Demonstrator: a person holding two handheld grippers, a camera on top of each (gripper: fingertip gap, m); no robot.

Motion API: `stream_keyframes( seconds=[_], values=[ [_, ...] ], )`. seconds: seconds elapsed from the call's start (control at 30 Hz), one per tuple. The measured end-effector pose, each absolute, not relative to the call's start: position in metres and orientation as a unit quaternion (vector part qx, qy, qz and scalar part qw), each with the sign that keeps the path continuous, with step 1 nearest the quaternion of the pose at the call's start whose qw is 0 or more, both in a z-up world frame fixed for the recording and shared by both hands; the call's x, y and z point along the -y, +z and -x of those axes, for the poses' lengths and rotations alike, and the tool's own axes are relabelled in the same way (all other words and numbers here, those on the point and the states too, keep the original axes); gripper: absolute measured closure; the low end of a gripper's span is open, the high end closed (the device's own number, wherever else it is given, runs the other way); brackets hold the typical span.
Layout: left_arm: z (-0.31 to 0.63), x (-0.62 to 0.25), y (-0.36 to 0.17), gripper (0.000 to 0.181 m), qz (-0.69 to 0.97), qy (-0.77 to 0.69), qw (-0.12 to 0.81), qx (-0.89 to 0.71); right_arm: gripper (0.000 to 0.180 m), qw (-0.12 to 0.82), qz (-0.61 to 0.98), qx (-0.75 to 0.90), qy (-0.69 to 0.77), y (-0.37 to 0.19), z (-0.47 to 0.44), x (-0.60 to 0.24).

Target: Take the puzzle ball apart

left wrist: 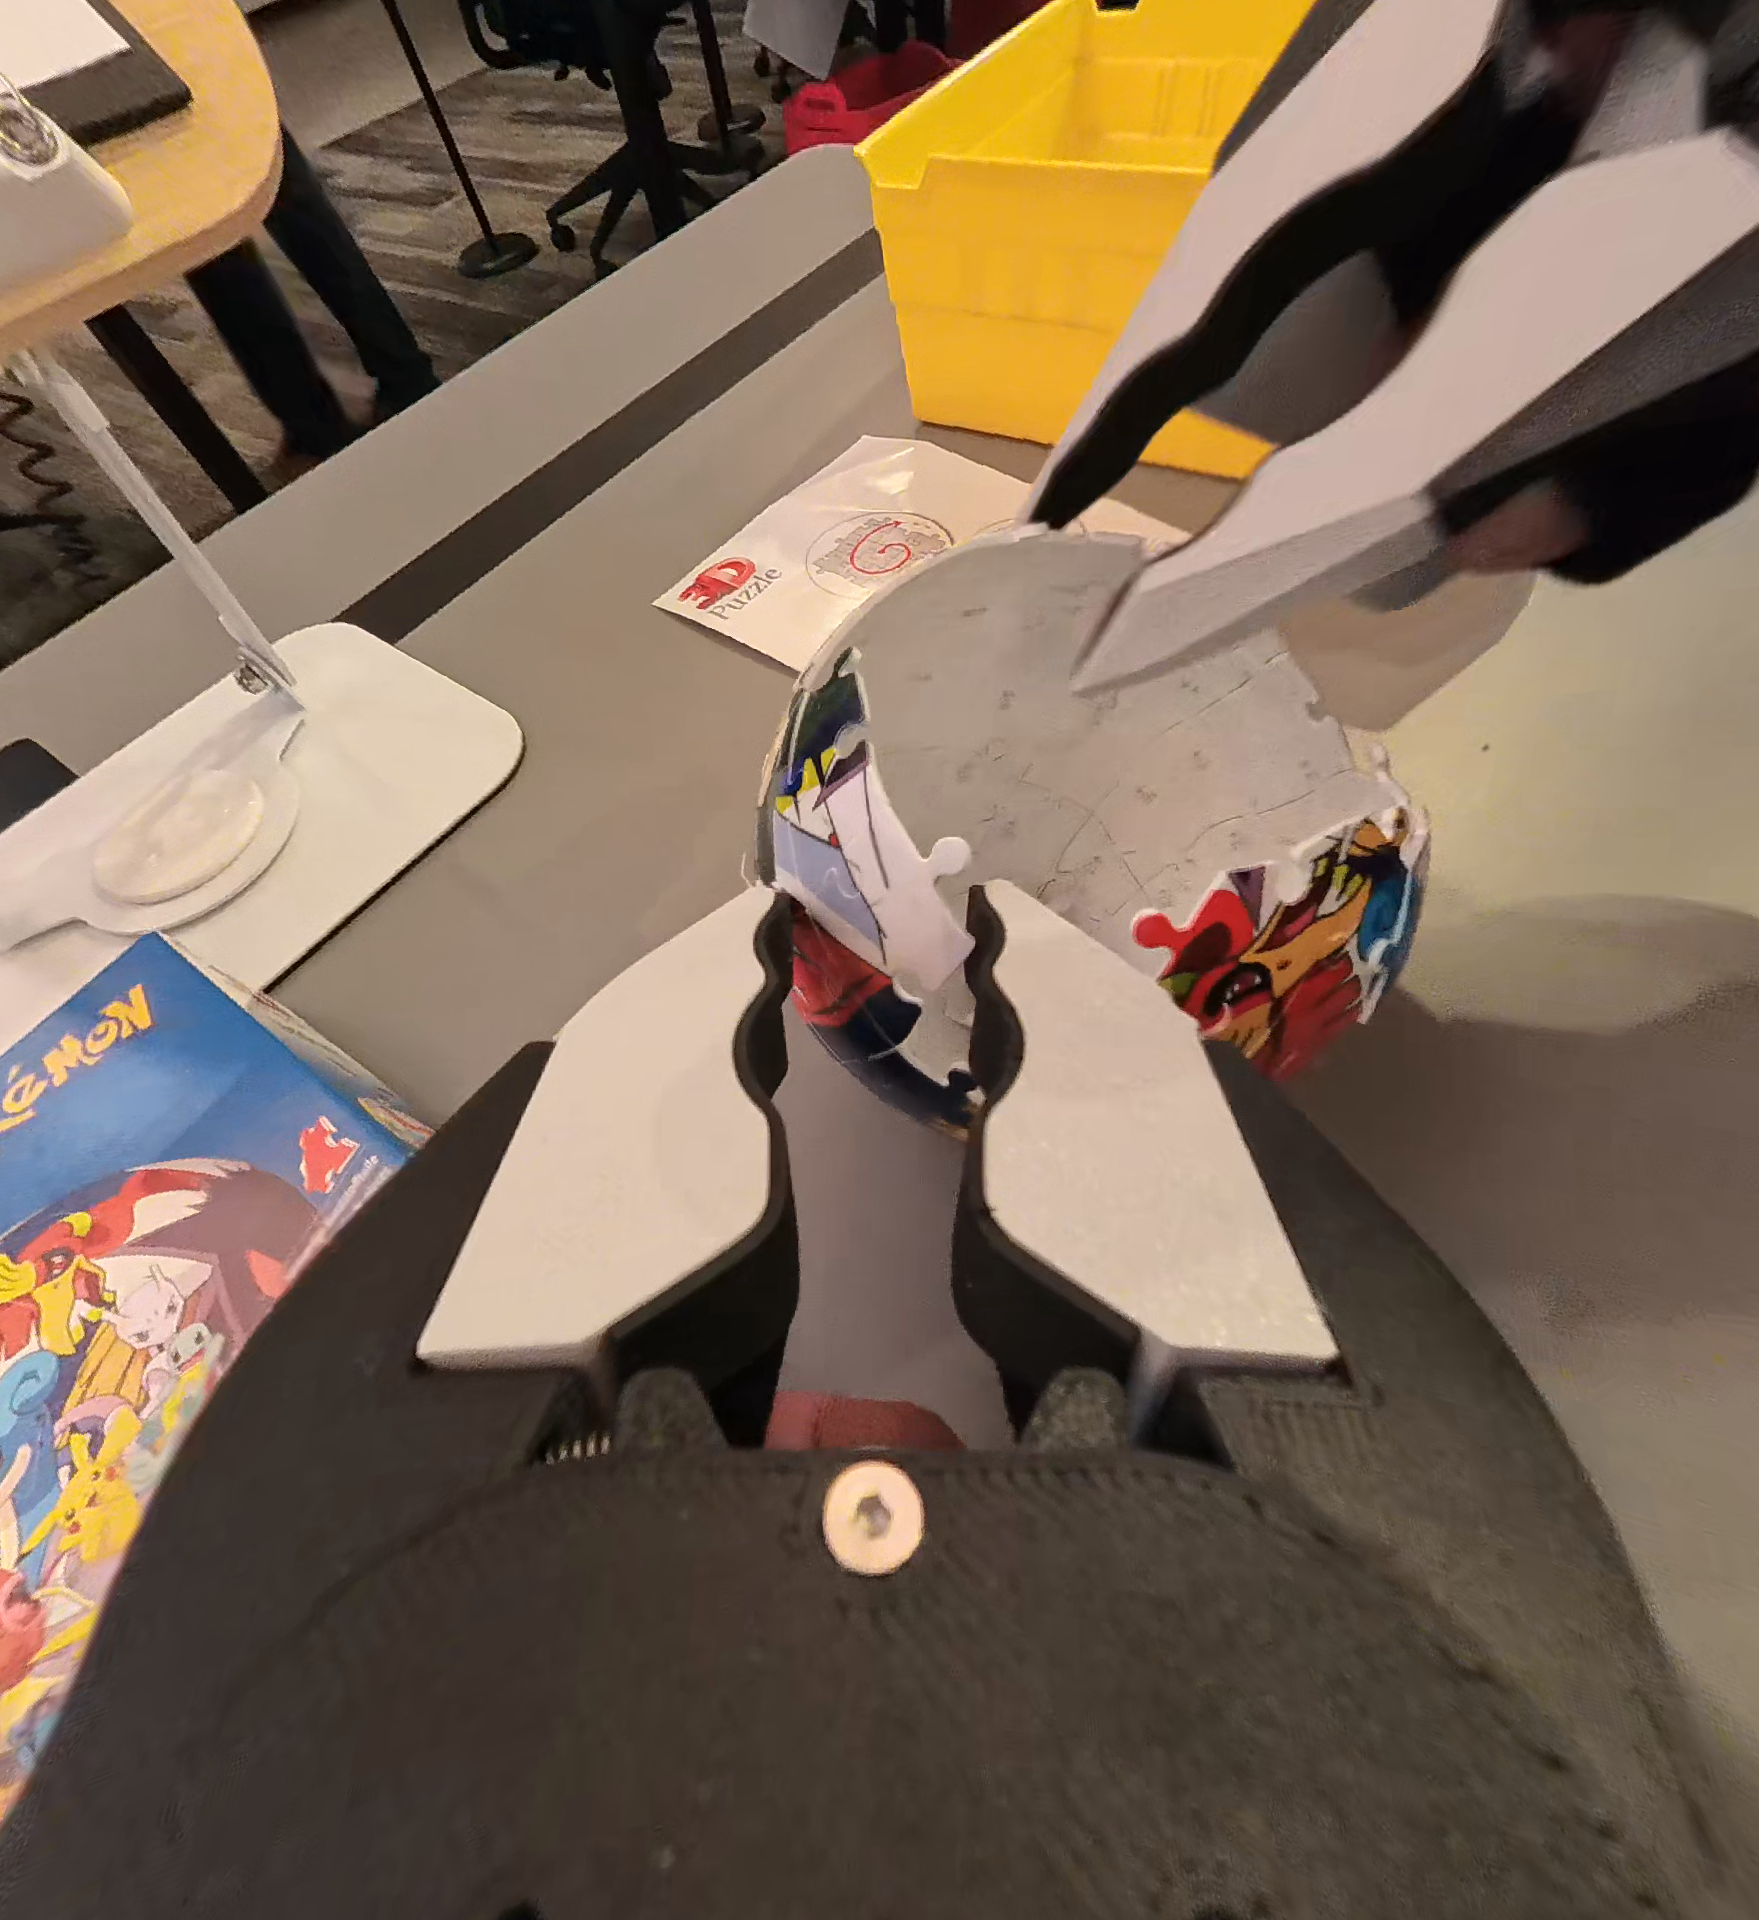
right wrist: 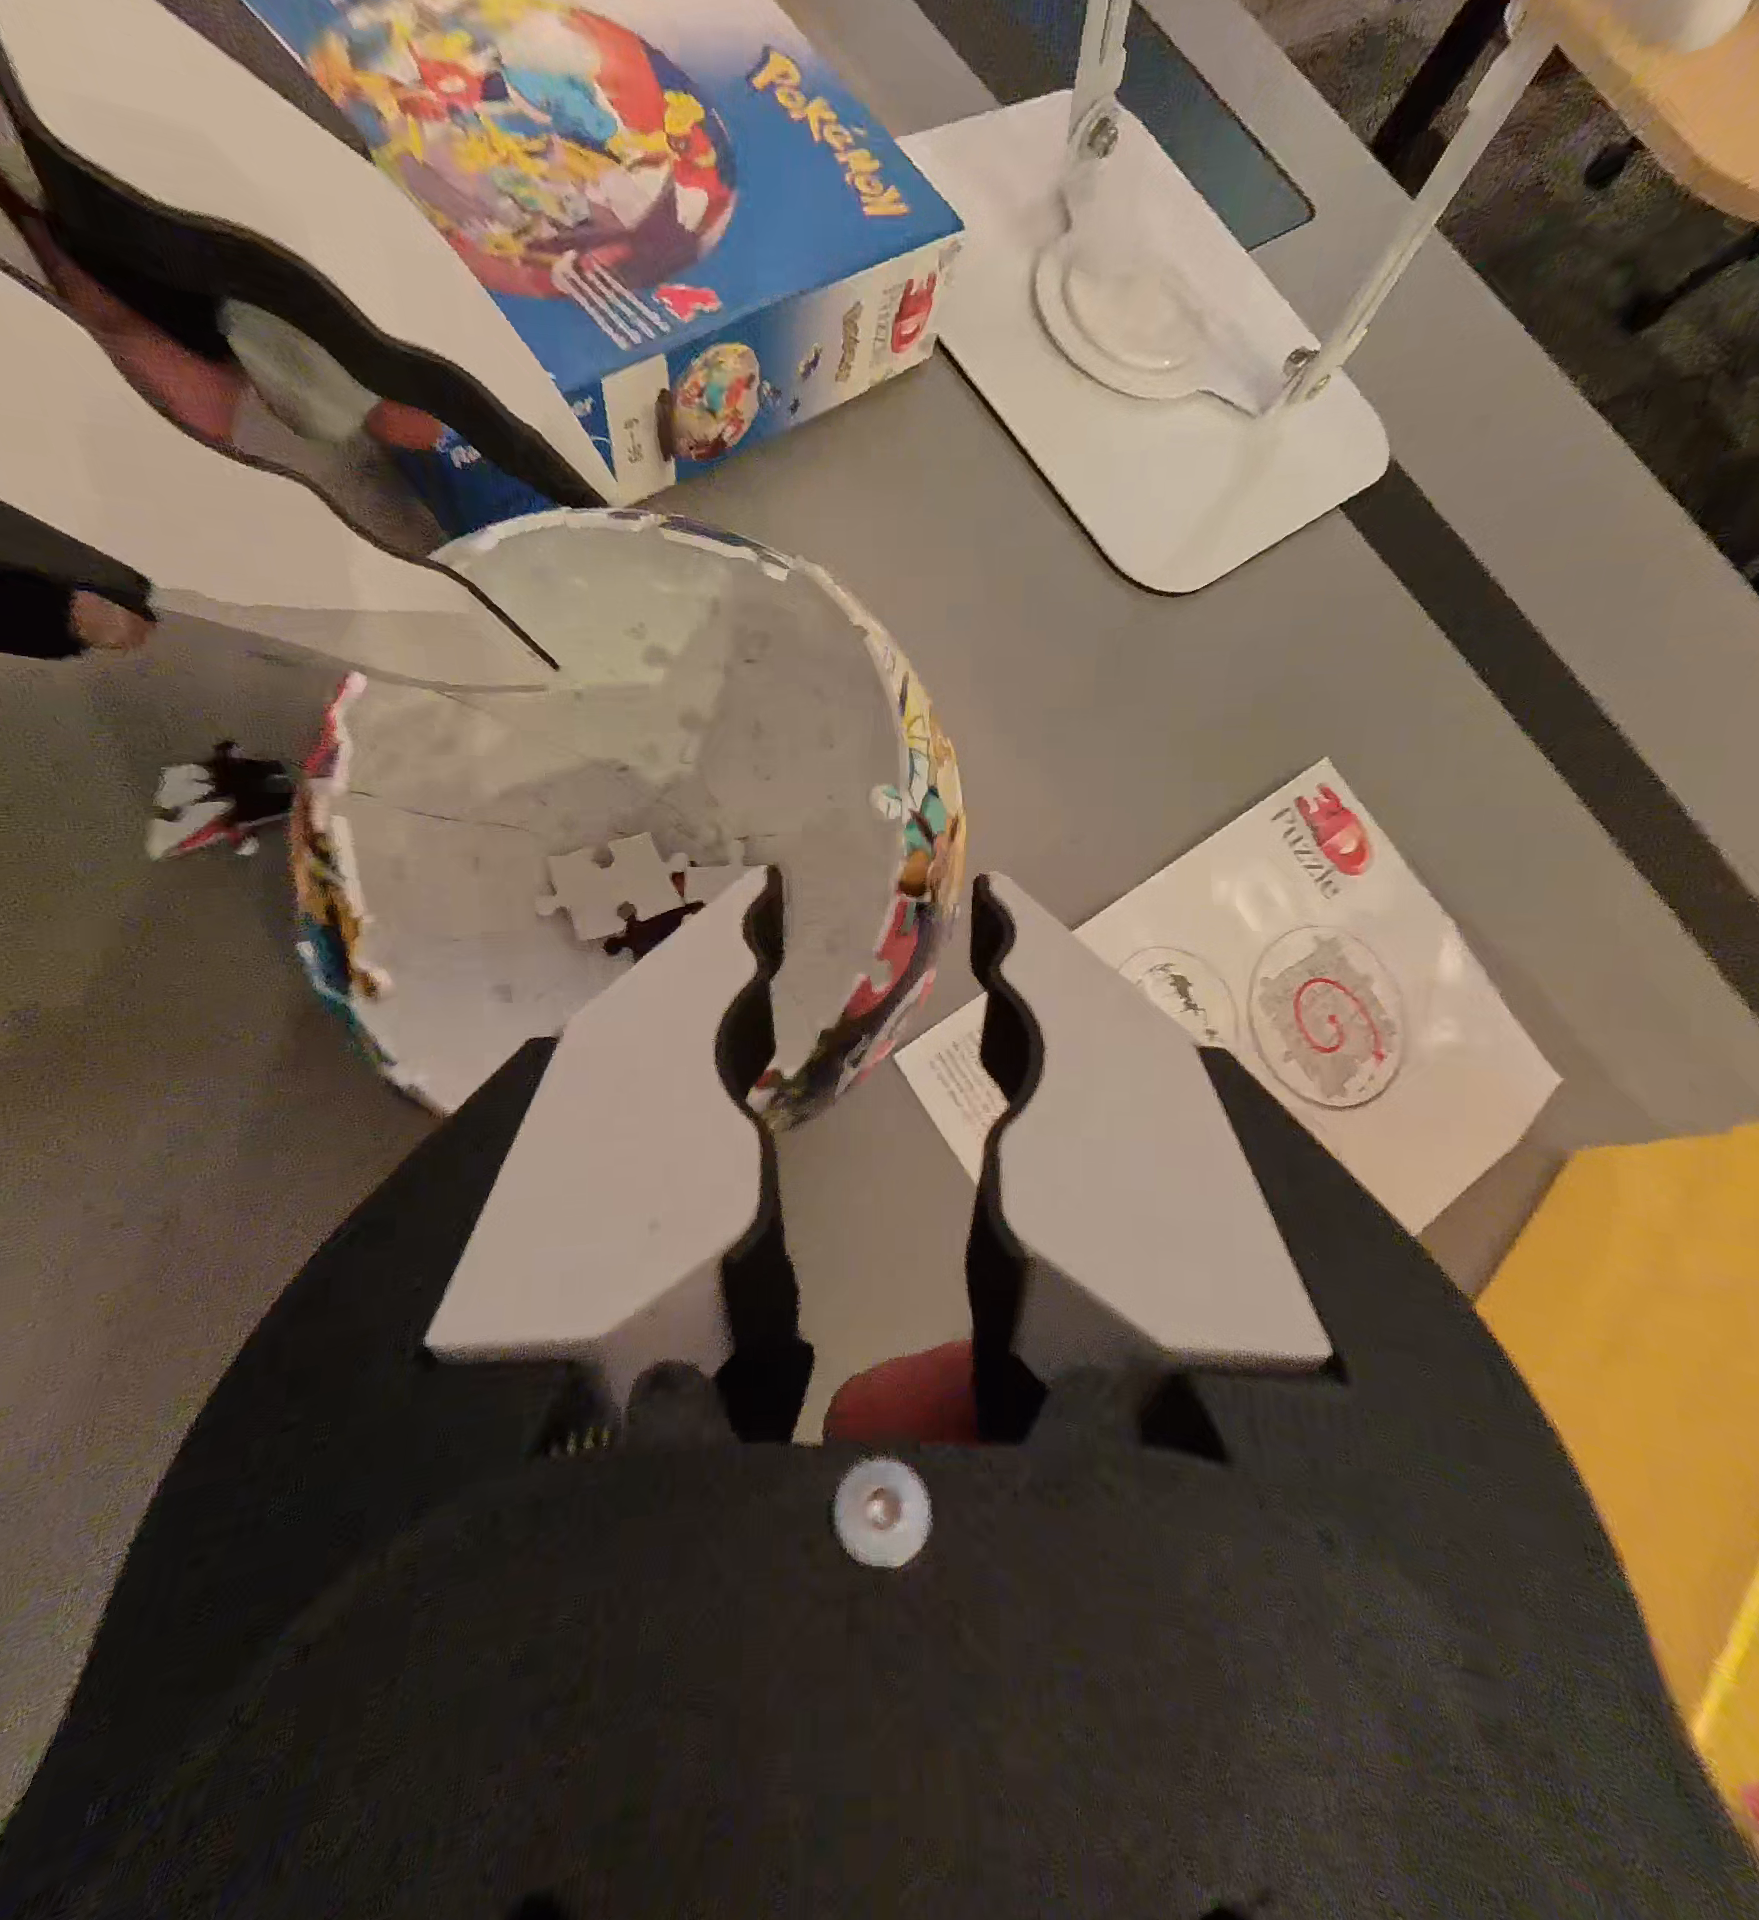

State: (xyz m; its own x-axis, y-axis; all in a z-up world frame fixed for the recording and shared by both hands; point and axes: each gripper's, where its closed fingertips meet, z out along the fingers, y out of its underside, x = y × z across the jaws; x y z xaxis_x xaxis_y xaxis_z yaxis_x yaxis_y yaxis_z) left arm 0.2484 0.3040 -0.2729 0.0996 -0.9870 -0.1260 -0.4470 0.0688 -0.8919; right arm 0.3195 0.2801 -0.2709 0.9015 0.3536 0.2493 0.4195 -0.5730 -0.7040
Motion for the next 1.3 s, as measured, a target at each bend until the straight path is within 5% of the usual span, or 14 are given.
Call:
stream_keyframes(
  seconds=[0.1, 0.33, 0.63, 1.3],
  values=[
    [-0.248, -0.311, -0.270, 0.159, 0.609, -0.297, 0.445, -0.586, 0.178, 0.410, 0.871, 0.233, -0.134, -0.271, -0.329, -0.291],
    [-0.247, -0.329, -0.263, 0.176, 0.619, -0.298, 0.478, -0.547, 0.180, 0.466, 0.876, 0.124, 0.018, -0.282, -0.324, -0.285],
    [-0.253, -0.341, -0.268, 0.177, 0.640, -0.339, 0.443, -0.528, 0.180, 0.528, 0.805, -0.033, 0.270, -0.264, -0.326, -0.277],
    [-0.256, -0.343, -0.262, 0.176, 0.621, -0.315, 0.449, -0.560, 0.180, 0.614, 0.782, -0.107, 0.022, -0.169, -0.533, -0.172]
  ],
)
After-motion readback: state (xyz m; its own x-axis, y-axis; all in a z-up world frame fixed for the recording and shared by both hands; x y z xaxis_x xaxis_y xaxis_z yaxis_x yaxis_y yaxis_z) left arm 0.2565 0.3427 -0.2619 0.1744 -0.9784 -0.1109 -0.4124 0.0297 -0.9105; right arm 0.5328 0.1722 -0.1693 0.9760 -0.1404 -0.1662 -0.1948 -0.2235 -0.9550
